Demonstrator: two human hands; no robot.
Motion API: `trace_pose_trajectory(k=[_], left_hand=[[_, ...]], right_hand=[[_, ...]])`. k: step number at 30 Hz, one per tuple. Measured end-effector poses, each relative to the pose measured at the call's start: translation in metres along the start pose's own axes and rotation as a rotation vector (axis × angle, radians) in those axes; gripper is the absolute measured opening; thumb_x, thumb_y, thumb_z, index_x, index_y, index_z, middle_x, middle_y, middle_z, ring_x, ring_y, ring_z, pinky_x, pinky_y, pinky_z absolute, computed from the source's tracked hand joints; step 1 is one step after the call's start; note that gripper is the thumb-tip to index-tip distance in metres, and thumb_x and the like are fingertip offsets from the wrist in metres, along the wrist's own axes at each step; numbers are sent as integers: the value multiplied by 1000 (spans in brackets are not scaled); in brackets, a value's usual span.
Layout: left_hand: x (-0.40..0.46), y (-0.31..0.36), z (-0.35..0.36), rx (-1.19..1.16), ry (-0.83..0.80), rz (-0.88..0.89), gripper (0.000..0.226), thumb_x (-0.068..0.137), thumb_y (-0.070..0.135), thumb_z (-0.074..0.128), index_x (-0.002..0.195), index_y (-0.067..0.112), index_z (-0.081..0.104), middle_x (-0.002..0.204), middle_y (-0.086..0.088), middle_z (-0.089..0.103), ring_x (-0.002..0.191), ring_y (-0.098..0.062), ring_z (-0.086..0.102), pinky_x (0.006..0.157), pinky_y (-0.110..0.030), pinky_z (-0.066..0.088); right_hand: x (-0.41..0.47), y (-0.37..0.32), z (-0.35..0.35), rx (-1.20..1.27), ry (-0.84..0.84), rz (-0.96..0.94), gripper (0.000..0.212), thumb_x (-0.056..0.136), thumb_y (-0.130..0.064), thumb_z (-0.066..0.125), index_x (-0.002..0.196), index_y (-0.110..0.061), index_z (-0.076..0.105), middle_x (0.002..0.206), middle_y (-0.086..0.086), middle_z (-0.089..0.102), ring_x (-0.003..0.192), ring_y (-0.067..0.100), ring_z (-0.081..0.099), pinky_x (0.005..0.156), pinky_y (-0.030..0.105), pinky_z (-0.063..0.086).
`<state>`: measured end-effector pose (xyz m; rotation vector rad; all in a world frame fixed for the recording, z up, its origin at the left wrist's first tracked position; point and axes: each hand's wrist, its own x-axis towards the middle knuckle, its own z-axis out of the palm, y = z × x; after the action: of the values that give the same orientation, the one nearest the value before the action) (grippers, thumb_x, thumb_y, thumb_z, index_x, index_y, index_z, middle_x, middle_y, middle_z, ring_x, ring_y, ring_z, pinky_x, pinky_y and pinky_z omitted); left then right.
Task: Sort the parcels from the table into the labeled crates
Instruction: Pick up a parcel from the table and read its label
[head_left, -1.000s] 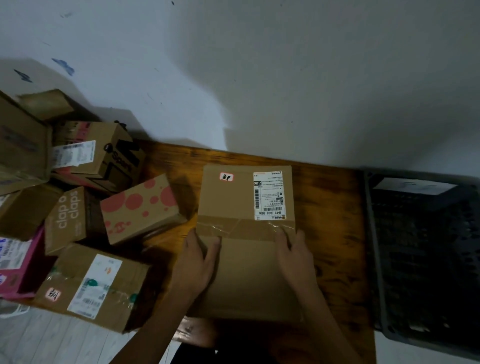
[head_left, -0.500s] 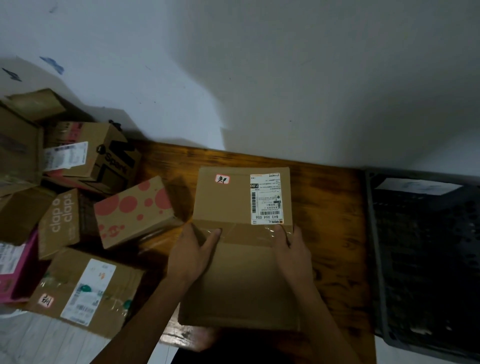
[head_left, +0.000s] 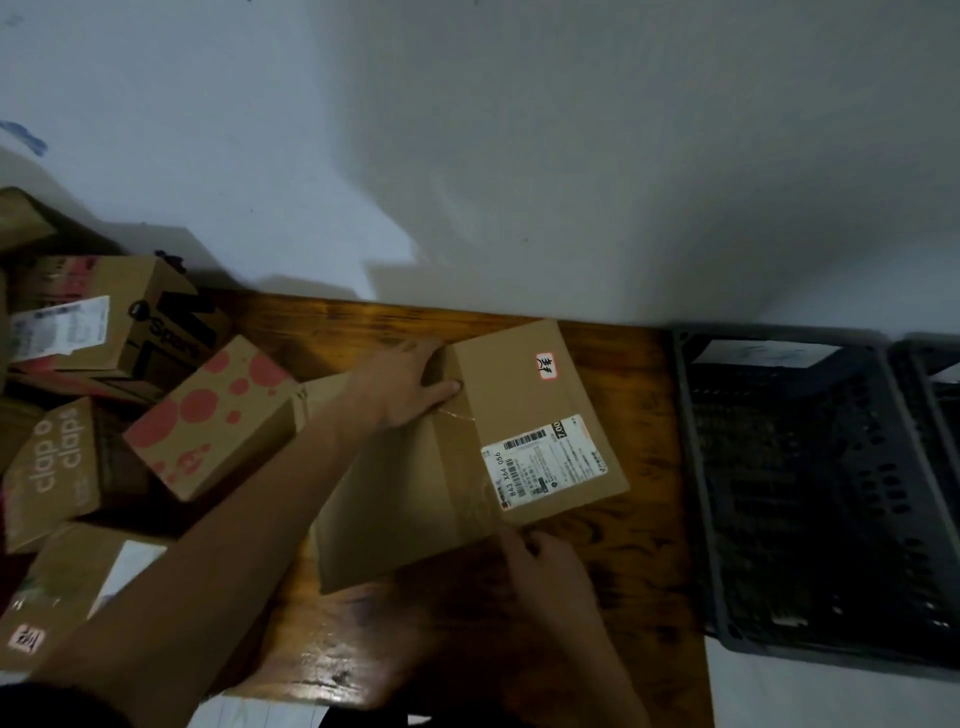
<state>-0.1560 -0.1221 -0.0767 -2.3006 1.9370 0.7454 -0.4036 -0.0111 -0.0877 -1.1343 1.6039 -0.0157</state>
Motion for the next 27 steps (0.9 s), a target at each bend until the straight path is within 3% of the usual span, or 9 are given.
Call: trace_pose_trajectory(k=[2,4,8,11,13,15,20,24,27], left_hand=[[-25,5,17,-15,105,-40,70,97,64,41,154,27,27,158,-5,36,145,-29,32,121,-48,23],[-68,5,37,-75,239,-161,69,99,62,37,155,21,28,162,-8,29,151,-30,20,124,-50,12],[-156,-1,80,-273,442,-529,83,92,65,48,154,12,27,161,-21,20,148,-43,19,118,-60,21],[-190,8,100,-718,319,-788,97,85,59,64,157,19,13,164,-15,12,146,-43,25,112,-60,31],[-198,13,113,-1119,285,-904,95,80,58,71,155,25,22,155,-16,36,133,-41,47,107,-55,42],[-197,16,124,-1426,264,-965,86,74,64,71,145,33,36,134,-10,59,110,-37,65,92,-55,55],[-180,13,122,-1696,455,-946,61,87,41,73,139,28,44,122,-4,62,104,-26,64,82,-43,56],[-137,3,86,-1604,573,-884,63,90,34,72,142,24,37,126,-2,55,109,-25,59,76,-38,53],[-99,2,55,-1462,568,-725,76,92,37,70,154,31,26,138,3,52,116,-20,55,81,-36,51]], right_hand=[[-2,-8,-42,-170,44,-89,38,103,-48,50,82,-19,63,78,-3,66,65,4,61,60,20,47],[2,-28,-81,-202,121,-176,31,105,-42,47,86,-23,61,78,-6,62,63,3,55,56,18,39],[70,-85,-113,-506,380,-494,31,103,-46,44,119,-25,61,119,1,62,109,21,56,85,34,45],[125,-128,-102,-854,293,-570,58,100,-59,40,153,-34,35,163,2,27,152,37,14,117,60,24],[147,-147,-84,-1016,190,-574,68,99,-66,36,159,-37,20,169,-1,11,155,36,-4,118,68,8],[156,-155,-72,-1034,124,-563,71,98,-69,33,159,-35,20,168,0,15,155,35,1,118,70,8],[147,-143,-79,-908,155,-487,70,95,-73,36,144,-25,47,153,10,40,142,39,29,113,59,31],[114,-93,-118,-776,155,-348,66,97,-72,30,134,-25,55,137,10,55,123,34,50,104,47,43],[66,-56,-123,-574,1,-167,50,102,-62,34,131,-27,54,127,7,60,103,23,59,92,41,51]])
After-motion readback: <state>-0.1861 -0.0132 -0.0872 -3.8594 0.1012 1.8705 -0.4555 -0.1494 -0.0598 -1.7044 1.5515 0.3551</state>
